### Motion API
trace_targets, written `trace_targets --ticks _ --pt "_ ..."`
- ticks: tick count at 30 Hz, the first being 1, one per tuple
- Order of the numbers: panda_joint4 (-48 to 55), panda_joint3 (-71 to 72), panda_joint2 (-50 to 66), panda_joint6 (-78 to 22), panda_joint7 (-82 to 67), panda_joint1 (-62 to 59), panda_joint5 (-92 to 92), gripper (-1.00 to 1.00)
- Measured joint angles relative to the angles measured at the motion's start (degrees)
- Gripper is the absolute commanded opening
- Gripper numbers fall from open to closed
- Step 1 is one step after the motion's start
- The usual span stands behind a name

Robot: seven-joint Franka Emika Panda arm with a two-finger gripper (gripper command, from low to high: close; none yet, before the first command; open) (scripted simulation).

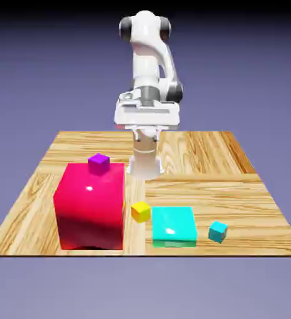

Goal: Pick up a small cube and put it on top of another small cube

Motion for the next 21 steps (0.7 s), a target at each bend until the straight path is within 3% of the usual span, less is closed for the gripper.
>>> trace_targets --ticks 21 --pt "22.18 10.9 41.75 -23.21 -37.3 16.24 -52.33 0.0"
